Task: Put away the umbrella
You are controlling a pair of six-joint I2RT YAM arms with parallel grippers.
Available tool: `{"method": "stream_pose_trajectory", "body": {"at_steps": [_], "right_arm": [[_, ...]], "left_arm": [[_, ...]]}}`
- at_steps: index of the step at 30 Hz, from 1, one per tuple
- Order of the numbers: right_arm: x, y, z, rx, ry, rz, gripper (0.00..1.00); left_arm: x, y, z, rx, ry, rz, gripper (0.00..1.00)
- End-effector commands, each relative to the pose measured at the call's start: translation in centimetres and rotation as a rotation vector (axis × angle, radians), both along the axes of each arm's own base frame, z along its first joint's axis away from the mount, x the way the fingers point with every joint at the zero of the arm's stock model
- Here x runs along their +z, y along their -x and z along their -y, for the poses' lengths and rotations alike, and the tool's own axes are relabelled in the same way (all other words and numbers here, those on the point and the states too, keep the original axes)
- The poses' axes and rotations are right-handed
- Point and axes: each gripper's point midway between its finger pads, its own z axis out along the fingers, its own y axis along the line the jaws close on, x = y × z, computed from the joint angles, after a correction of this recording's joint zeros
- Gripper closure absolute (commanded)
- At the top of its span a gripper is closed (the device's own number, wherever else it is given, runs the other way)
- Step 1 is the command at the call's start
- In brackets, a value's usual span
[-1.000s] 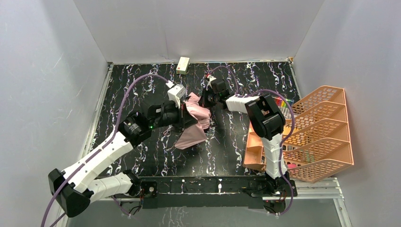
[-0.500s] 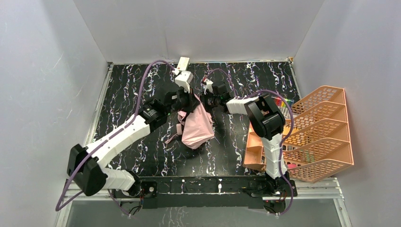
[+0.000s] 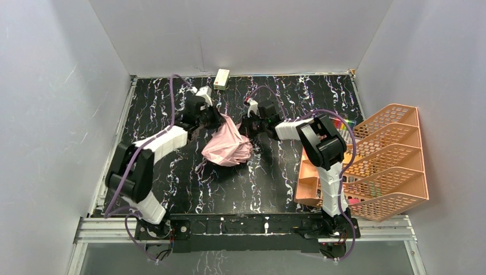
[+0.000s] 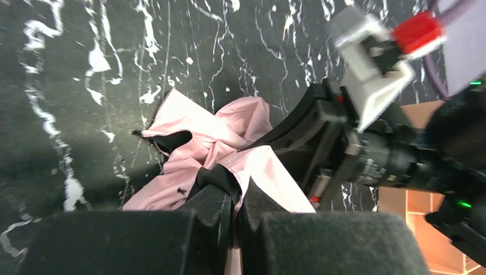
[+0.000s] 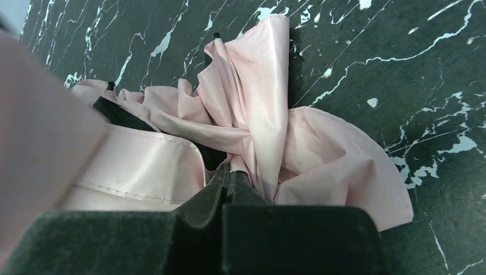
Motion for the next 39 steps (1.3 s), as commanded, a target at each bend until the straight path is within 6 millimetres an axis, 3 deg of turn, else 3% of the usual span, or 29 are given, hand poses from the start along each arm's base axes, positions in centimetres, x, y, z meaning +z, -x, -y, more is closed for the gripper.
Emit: {"method": "stream_pose_trajectory", "body": {"at_steps": [1,6,9,13,20,24,28,31,32,33,34,36,39], "right_arm": [[-3.2,4.2,1.4,0.068,0.078,-0.134,1.00],[-2.0,3.7,1.5,0.047,0.067,-0.124,0.98],[-0.5,2.6,2.1,-0.011,0.068,-0.098,0.86],[2.0,1.0,3.8,-0.111,0.051,-0.066,0.77],[5.7,0.1,7.2,-0.229,0.117,0.076,0.54],[8.8,1.1,9.6,-0.276,0.138,0.211,0.39],[11.6,4.2,9.4,-0.153,0.055,0.315,0.30],[15.6,6.3,6.1,0.048,-0.126,0.297,0.37],[16.4,5.2,4.8,0.071,-0.153,0.270,0.51],[16.3,4.5,4.1,0.084,-0.162,0.246,0.57],[16.1,3.3,3.2,0.080,-0.161,0.219,0.65],[13.7,0.9,1.2,0.074,-0.140,0.103,0.80],[10.8,0.4,-0.8,0.110,-0.139,-0.022,0.87]], "left_arm": [[-0.6,-2.7,2.0,-0.059,0.065,0.008,1.00],[-4.8,-3.4,2.5,-0.092,0.045,-0.087,1.00],[-7.2,-2.6,2.5,-0.105,0.037,-0.141,1.00],[-10.1,-1.0,2.5,-0.133,0.034,-0.204,1.00],[-13.3,1.1,1.6,-0.121,0.005,-0.290,1.00],[-14.0,1.9,0.6,-0.083,-0.020,-0.323,1.00],[-14.0,2.7,0.8,-0.109,-0.009,-0.327,1.00],[-13.2,3.0,2.3,-0.213,0.030,-0.303,1.00],[-12.8,3.1,2.9,-0.250,0.043,-0.288,0.98],[-12.5,3.1,3.3,-0.272,0.044,-0.278,0.97],[-12.4,3.2,3.6,-0.289,0.039,-0.271,0.95],[-12.1,3.2,4.0,-0.308,0.042,-0.263,0.95],[-12.0,3.2,4.3,-0.314,0.047,-0.265,0.95]]}}
